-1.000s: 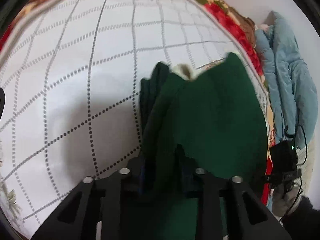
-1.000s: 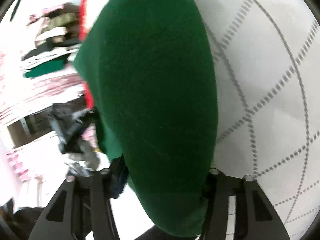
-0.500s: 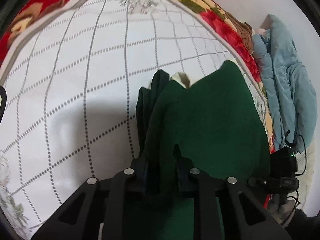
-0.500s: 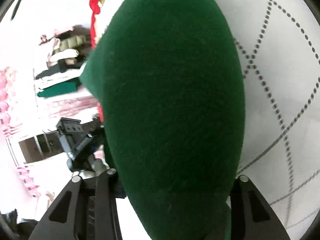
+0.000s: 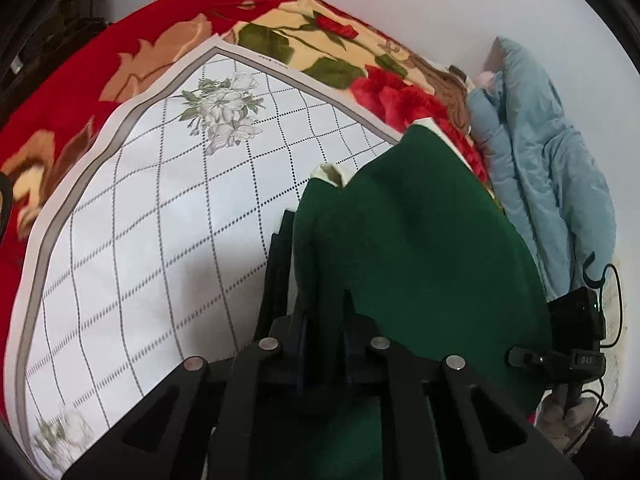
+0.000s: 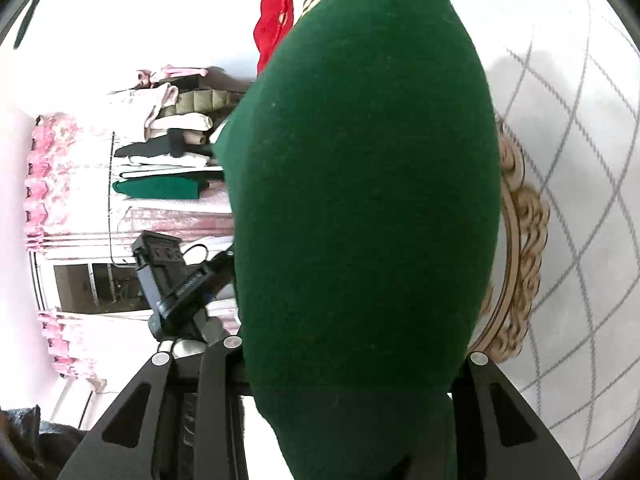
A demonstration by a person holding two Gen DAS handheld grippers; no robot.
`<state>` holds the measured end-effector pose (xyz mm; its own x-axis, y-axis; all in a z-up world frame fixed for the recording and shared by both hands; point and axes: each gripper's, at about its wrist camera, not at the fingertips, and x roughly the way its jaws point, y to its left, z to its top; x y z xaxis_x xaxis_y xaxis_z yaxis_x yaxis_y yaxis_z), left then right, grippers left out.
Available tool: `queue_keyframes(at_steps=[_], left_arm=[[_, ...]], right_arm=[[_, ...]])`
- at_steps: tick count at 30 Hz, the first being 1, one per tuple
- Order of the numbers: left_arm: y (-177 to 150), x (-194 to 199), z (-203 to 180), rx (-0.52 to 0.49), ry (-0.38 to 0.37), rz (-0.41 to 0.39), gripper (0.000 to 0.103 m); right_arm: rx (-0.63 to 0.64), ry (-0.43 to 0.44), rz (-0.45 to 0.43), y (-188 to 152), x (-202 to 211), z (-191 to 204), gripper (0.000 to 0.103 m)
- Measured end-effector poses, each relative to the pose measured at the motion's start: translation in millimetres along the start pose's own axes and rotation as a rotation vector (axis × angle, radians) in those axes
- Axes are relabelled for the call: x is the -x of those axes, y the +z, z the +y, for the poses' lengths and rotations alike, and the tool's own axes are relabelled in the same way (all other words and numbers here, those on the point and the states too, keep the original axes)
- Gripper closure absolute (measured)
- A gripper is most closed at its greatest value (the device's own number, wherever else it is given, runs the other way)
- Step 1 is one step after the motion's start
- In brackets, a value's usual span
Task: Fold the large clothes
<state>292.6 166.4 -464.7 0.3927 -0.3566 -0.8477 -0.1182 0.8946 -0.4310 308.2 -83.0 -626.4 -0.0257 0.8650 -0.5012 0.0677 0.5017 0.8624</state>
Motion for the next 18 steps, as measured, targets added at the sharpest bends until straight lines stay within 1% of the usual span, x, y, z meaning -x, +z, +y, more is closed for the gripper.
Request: queue_keyframes(at_steps=[2, 3, 4, 5, 6, 7, 8, 9, 10, 11, 12, 13, 14, 16, 17, 18], left_arm=[[3, -21, 2, -0.002, 0.025, 0.041, 0.091], [1, -37, 2, -0.014, 0.052, 0.074, 0.089], [-4, -55, 2, -0.023, 0.102, 0.120, 0.088], [-8, -67, 2, -0.029, 0.131, 0.146, 0.087], [-15, -77, 4, -0.030, 0.139, 0.151, 0.082], [-18, -80, 6, -0.020, 0.134, 0.137, 0.079], [-21, -81, 9, -0.005, 0.129, 0.121, 0.072], [-23, -80, 13, 0.027, 0.106, 0.102, 0.067], [-24, -78, 15, 0.044, 0.091, 0.087, 0.064], [-25, -75, 16, 0.055, 0.087, 0.063, 0.053], [-26, -71, 17, 0.060, 0.088, 0.041, 0.025], [-27, -66, 17, 0.070, 0.085, 0.024, 0.011], [-29, -61, 17, 0.081, 0.077, 0.007, 0.003], [-34, -51, 15, 0.086, 0.089, -0.011, 0.003], [-36, -46, 13, 0.091, 0.101, -0.011, 0.003], [-42, -40, 13, 0.104, 0.111, -0.013, 0.003]], right_arm=[[-0.021, -0.035, 0.017, 12, 1, -15, 0.064], [-0.025, -0.062, 0.015, 18, -1, -16, 0.062], [-0.041, -0.091, 0.024, 21, 1, -28, 0.060], [-0.074, -0.123, 0.055, 22, -1, -46, 0.056], [-0.090, -0.163, 0.065, 22, -2, -55, 0.046], [-0.117, -0.218, 0.070, 21, -2, -71, 0.041], [-0.128, -0.227, 0.075, 20, -2, -82, 0.035], [-0.146, -0.224, 0.076, 19, 0, -93, 0.028], [-0.167, -0.216, 0.079, 18, 3, -101, 0.026], [-0.165, -0.216, 0.075, 16, 8, -105, 0.025], [-0.153, -0.221, 0.069, 14, 12, -102, 0.025], [-0.138, -0.237, 0.054, 11, 19, -99, 0.025], [-0.132, -0.250, 0.040, 10, 19, -92, 0.025], [-0.108, -0.284, 0.006, -1, 23, -85, 0.024], [-0.095, -0.321, -0.007, -9, 28, -82, 0.014], [-0.089, -0.351, -0.018, -17, 35, -81, 0.000]])
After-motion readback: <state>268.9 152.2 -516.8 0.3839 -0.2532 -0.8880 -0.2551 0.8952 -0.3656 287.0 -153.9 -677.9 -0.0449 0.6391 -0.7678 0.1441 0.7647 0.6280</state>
